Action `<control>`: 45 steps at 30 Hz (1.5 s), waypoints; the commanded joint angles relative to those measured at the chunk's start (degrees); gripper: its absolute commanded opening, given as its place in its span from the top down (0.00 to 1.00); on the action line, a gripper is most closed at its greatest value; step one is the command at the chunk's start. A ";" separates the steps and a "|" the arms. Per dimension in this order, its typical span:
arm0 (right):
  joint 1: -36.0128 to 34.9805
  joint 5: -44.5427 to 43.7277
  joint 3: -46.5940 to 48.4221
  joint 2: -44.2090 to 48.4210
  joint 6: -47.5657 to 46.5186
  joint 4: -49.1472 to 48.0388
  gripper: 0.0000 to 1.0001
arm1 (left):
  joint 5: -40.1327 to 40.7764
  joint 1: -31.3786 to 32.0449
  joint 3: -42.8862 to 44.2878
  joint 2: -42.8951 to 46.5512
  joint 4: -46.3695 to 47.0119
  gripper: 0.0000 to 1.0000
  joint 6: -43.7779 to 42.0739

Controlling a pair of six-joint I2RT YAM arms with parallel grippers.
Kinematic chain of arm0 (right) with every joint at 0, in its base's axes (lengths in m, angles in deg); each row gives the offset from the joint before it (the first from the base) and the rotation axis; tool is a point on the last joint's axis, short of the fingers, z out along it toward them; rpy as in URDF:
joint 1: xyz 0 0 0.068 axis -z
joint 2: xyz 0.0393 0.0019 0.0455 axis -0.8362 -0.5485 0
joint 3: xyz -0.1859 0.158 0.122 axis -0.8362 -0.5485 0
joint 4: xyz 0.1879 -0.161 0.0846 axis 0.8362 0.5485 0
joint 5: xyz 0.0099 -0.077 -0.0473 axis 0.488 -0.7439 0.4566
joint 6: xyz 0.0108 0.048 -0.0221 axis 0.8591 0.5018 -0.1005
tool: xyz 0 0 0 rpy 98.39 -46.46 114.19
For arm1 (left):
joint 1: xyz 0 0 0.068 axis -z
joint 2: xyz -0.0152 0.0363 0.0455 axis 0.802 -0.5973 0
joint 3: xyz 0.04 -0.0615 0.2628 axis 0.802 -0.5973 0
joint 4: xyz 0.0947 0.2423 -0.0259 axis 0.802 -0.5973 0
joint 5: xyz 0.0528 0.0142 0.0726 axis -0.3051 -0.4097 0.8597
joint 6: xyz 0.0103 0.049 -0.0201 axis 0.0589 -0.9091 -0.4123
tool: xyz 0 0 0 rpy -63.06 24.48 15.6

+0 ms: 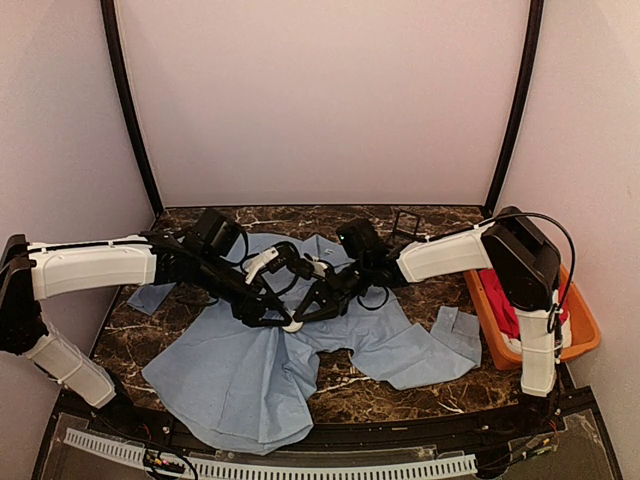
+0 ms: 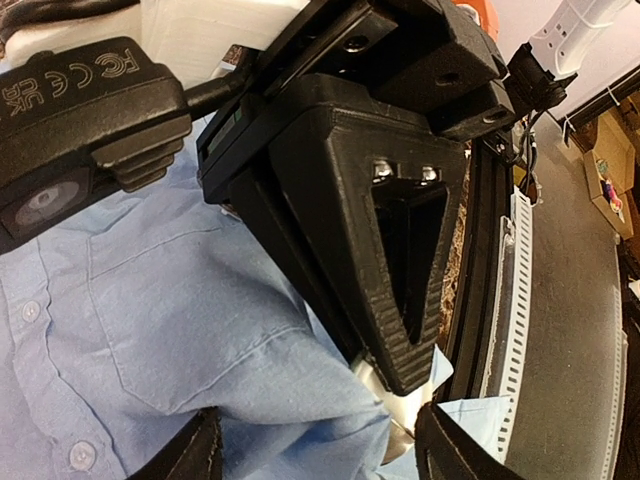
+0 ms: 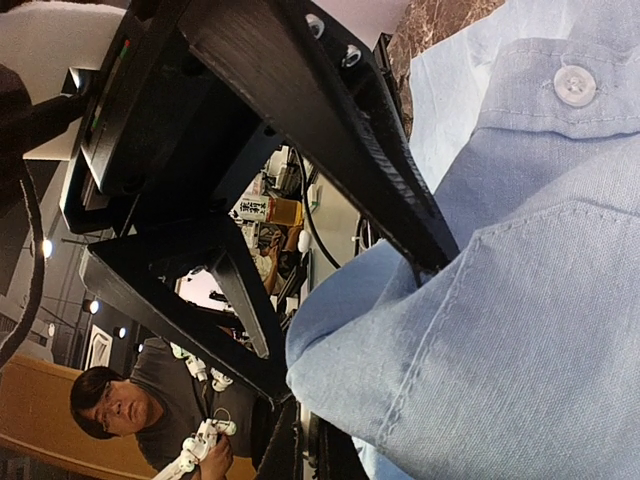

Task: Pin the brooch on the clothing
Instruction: Pin the brooch to the flattened clothing.

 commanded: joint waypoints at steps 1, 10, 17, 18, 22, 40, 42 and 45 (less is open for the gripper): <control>-0.53 0.77 1.52 1.54 -1.48 0.17 1.00 | 1.12 0.14 1.55 0.14 -1.84 0.35 -1.20; -0.52 0.73 1.67 0.65 -2.52 1.84 1.00 | -12.62 -0.91 4.45 -0.48 -0.08 0.32 -0.85; -0.50 0.81 3.70 0.34 -5.32 5.71 1.00 | -11.86 -2.38 10.80 -3.25 -12.96 0.32 -8.89; -0.51 0.90 3.78 0.42 -5.48 5.71 1.00 | -12.29 -2.47 10.89 -3.53 -13.52 0.32 -9.12; -0.49 1.03 3.81 0.82 -5.86 7.07 1.00 | -12.51 -2.65 11.94 -4.35 -15.67 0.32 -10.55; -0.52 0.97 4.31 1.50 -7.29 8.92 1.00 | -9.85 -2.89 13.38 -8.34 -16.30 0.40 -11.83; -0.53 0.95 4.46 1.49 -7.41 9.26 1.00 | -10.22 -2.99 13.86 -8.91 -16.77 0.42 -12.12; -0.53 0.91 4.59 1.53 -7.75 9.54 1.00 | -10.84 -3.05 14.52 -9.36 -17.40 0.45 -12.51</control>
